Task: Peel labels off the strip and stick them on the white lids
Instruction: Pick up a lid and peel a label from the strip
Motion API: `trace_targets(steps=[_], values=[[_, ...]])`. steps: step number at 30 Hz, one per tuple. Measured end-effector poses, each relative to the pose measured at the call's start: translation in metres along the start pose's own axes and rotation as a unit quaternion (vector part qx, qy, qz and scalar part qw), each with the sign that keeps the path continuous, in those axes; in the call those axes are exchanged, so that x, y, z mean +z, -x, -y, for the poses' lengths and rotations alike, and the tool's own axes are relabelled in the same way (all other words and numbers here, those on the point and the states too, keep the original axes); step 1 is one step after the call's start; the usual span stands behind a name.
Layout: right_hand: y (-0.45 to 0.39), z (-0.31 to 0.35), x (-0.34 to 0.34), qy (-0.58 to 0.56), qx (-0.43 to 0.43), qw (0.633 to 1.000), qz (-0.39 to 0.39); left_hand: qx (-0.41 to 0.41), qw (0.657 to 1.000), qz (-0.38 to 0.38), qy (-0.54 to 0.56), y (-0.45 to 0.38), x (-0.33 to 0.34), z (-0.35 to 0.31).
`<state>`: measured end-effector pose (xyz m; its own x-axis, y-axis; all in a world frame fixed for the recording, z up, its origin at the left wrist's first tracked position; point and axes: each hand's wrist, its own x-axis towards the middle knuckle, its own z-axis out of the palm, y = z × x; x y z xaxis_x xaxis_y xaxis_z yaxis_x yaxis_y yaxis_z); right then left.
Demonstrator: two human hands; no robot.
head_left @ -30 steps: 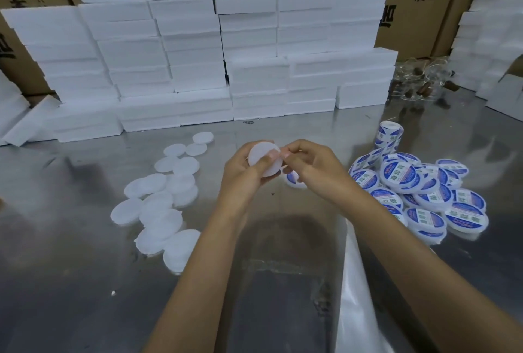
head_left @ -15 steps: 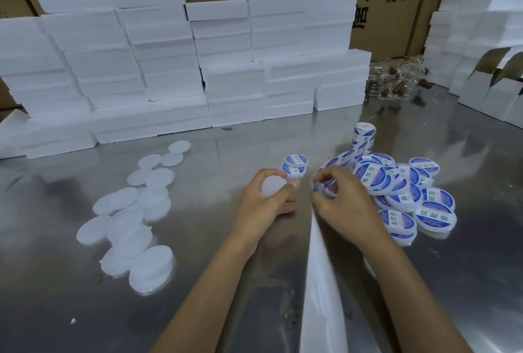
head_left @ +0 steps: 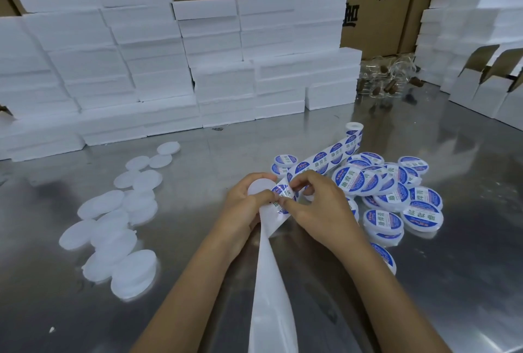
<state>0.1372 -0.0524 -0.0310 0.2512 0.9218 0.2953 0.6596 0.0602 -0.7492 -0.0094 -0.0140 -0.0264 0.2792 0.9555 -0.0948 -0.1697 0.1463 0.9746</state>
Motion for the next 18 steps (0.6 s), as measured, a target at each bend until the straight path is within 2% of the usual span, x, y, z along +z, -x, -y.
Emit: trace_targets(steps=[5,14,18], values=[[0.0,0.002,0.002,-0.081,0.045,0.996,0.007,-0.009,1.0,0.012,0.017,0.001,-0.001,-0.002],[0.006,0.008,0.007,-0.022,0.01,0.999,-0.023,0.008,0.999,-0.023,0.03,0.003,0.004,-0.003],[0.01,0.011,0.007,-0.012,0.019,0.999,-0.028,0.007,0.999,-0.037,0.014,0.004,0.006,-0.005]])
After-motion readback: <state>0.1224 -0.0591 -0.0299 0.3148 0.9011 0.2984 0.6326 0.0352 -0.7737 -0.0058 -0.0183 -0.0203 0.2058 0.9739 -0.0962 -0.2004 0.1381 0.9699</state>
